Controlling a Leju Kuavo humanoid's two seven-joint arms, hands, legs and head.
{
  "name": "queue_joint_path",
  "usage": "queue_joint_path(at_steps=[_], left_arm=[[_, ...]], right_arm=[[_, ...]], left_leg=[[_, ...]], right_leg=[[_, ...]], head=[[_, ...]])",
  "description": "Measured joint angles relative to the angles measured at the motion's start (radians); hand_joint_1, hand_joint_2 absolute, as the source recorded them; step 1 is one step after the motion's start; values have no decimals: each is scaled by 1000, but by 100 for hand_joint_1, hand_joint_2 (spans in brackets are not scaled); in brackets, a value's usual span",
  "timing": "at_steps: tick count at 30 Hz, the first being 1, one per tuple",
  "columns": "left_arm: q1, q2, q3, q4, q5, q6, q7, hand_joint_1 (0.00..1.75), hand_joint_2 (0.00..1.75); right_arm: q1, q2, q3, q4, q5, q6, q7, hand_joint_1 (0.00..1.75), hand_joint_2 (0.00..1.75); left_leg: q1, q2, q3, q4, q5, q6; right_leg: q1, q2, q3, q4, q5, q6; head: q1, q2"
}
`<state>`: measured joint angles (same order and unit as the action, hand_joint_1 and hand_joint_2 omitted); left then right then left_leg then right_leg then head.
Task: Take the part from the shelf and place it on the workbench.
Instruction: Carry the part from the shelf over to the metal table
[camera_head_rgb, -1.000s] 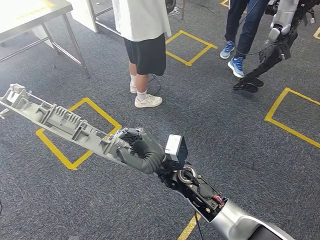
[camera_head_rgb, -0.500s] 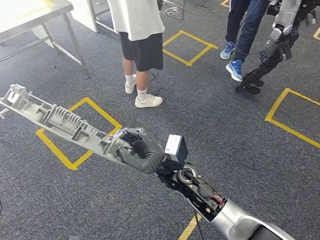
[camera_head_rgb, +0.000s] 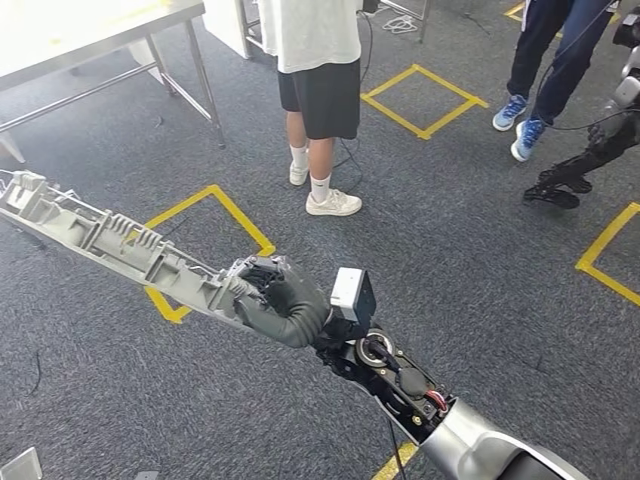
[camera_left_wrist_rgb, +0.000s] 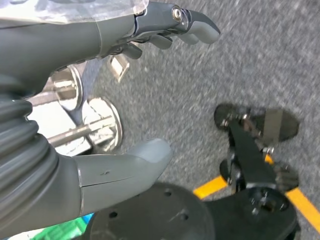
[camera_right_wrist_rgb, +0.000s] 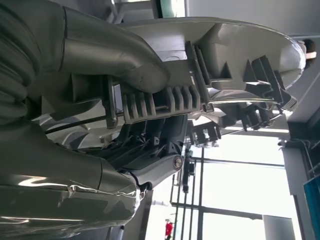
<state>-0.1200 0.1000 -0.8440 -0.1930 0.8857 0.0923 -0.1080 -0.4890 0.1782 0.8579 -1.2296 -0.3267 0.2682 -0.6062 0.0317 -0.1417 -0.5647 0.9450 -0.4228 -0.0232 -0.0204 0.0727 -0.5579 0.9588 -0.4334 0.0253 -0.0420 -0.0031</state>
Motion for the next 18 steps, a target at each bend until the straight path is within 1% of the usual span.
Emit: queue_joint_path(at_steps=[1,2,3,4,5,6,7,8,9,10,11,12,13,14,15,16,17,18], left_arm=[[2,-1,0,0,0,0,0,0,175],[2,-1,0,0,0,0,0,0,175],[1,-1,0,0,0,0,0,0,175],[-1,-1,0,0,0,0,0,0,175],[-3,-1,0,0,0,0,0,0,175],[-4,0,0,0,0,0,0,0,175],[-3,0,0,0,0,0,0,0,175],[-2,0,0,0,0,0,0,0,175],[-2,0,0,0,0,0,0,0,175],[-2,1,0,0,0,0,0,0,175],[-3,2,0,0,0,0,0,0,175],[-5,2,0,0,0,0,0,0,175],[-7,2,-1,0,0,0,0,0,175],[-8,2,-1,0,0,0,0,0,175],[-8,2,-1,0,0,0,0,0,175],[-6,2,-1,0,0,0,0,0,175],[-4,2,-1,0,0,0,0,0,175],[-3,1,-1,0,0,0,0,0,175]], right_arm=[[0,0,0,-1,1,-2,1,175,175],[0,0,0,-2,2,-5,2,175,175],[0,0,-1,-2,2,-7,3,175,175],[0,0,-2,-2,2,-8,3,175,175],[0,0,-3,-2,2,-8,3,175,175],[0,0,-4,-2,3,-9,3,175,175],[1,0,-4,-2,3,-9,3,175,175],[1,0,-4,-2,4,-9,4,175,175],[2,0,-4,-2,4,-9,5,175,175],[2,0,-4,-2,5,-9,5,175,175],[2,0,-5,-3,5,-9,6,175,175],[1,0,-6,-4,5,-10,6,175,175],[1,0,-7,-5,5,-10,6,175,175],[1,0,-8,-6,5,-11,6,175,175],[1,0,-9,-7,6,-11,7,175,175],[1,0,-9,-8,6,-11,8,175,175],[1,0,-9,-9,8,-11,8,175,175],[0,0,-9,-10,9,-11,9,175,175]], left_leg=[[1,10,-3,4,-3,-6],[0,34,-14,25,-16,-10],[-2,66,-35,69,-38,-13],[-4,100,-70,137,-69,-15],[-5,120,-110,215,-101,-17],[-5,127,-145,280,-121,-18],[-5,130,-167,316,-125,-18],[-6,133,-163,304,-107,-17],[-6,138,-138,251,-72,-14],[-8,152,-100,174,-32,-10],[-15,176,-61,96,-3,-4],[-21,194,-34,43,14,2],[-26,206,-22,14,19,7],[-31,207,-20,6,16,11],[-29,193,-22,6,16,15],[-26,181,-21,4,17,19],[-23,169,-18,2,17,22],[-20,158,-16,0,18,26]], right_leg=[[1,-12,4,-4,1,-6],[1,-25,7,-8,2,-14],[1,-40,10,-12,2,-19],[5,-54,12,-13,1,-24],[8,-69,12,-13,-1,-28],[10,-83,13,-13,-2,-30],[12,-96,14,-13,-5,-32],[14,-109,17,-13,-7,-33],[14,-121,20,-13,-10,-32],[15,-133,25,-13,-14,-31],[18,-144,30,-12,-18,-27],[22,-155,33,-12,-22,-23],[25,-164,36,-11,-25,-19],[28,-175,37,-11,-28,-14],[28,-185,40,-12,-31,-10],[27,-184,42,-9,-36,-5],[25,-167,39,4,-48,1],[23,-142,25,37,-69,6]], head=[[-1,0],[-4,0],[-6,0],[-9,0],[-11,0],[-11,0],[-11,0],[-11,0],[-11,0],[-11,0],[-12,0],[-11,0],[-11,0],[-10,0],[-9,0],[-9,0],[-9,0],[-8,0]])
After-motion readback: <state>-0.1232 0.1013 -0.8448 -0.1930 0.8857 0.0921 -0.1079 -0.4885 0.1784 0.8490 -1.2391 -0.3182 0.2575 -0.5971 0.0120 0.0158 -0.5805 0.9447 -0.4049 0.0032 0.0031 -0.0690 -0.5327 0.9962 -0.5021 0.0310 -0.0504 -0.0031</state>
